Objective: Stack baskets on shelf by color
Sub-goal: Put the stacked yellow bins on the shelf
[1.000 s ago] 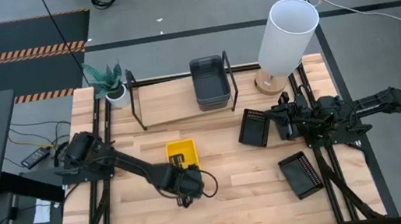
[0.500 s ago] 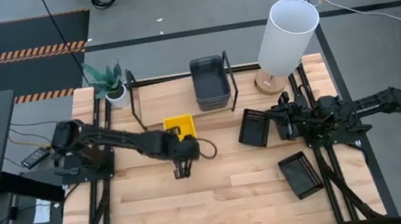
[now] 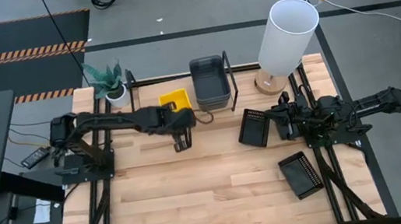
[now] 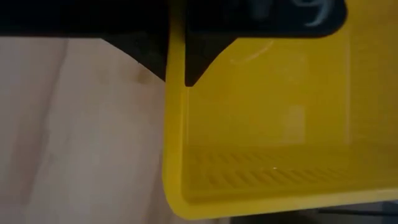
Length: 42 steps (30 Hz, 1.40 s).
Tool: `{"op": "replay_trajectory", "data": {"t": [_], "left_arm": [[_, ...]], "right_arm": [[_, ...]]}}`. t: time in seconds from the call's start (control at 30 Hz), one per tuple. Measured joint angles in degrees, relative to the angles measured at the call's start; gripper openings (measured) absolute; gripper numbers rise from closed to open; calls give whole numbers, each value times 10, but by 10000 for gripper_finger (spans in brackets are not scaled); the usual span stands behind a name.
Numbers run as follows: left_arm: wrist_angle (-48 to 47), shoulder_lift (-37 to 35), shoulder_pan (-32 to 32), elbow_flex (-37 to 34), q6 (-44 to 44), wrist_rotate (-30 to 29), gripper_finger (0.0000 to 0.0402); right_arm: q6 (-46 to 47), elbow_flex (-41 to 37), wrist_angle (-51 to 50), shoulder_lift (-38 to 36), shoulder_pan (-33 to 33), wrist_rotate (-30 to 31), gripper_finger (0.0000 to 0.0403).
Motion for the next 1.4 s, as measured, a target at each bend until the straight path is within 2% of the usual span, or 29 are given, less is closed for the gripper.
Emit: {"op": "replay_trajectory", "data": {"t": [0.3,0.63,0.87,1.07,1.4], "left_arm": [[5,2,64,0,33,9,14],[39,4,134,-2,26,9,14],[71,34,137,-13,81,20,15],[89,51,137,-13,119,102,15],[106,55,120,-13,171,108,22]], "right_arm": [[0,0,0,0,0,0,16],[0,0,0,0,0,0,16],[0,0,1,0,0,0,16],[0,0,0,0,0,-1,16],[0,0,0,0,0,0,16]]}}
